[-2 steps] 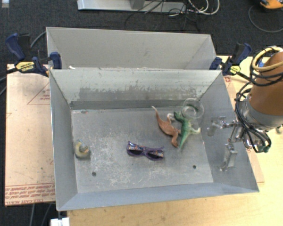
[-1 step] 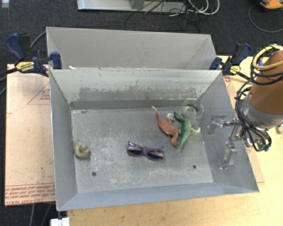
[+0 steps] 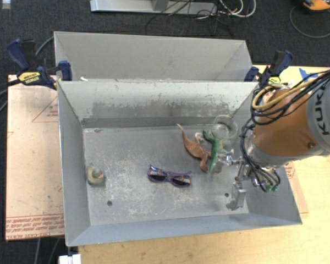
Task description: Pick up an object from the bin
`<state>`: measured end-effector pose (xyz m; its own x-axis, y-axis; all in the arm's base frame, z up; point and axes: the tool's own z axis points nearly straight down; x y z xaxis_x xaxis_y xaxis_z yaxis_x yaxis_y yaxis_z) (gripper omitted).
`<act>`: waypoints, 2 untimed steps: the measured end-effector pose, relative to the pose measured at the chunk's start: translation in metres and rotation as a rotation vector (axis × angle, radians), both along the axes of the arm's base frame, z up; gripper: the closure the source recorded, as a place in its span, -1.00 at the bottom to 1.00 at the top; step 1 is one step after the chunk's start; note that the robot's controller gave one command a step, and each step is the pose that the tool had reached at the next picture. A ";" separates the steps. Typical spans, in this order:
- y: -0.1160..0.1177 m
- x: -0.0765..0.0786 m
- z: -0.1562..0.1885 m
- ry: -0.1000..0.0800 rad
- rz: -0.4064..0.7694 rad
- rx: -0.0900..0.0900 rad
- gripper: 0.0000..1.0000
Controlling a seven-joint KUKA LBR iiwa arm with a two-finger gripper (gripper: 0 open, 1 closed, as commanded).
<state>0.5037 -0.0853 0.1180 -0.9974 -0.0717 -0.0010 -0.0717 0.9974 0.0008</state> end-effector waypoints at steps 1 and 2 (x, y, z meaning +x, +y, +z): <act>0.055 0.036 0.078 -0.002 -0.044 0.000 -1.00; 0.075 0.028 -0.022 0.005 -0.239 0.001 -1.00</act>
Offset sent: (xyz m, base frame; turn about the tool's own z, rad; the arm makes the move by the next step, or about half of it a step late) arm 0.0289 0.0742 -0.0170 0.2390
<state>0.5316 -0.0102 0.0964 -0.9860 0.1664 0.0044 0.1664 0.9861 0.0014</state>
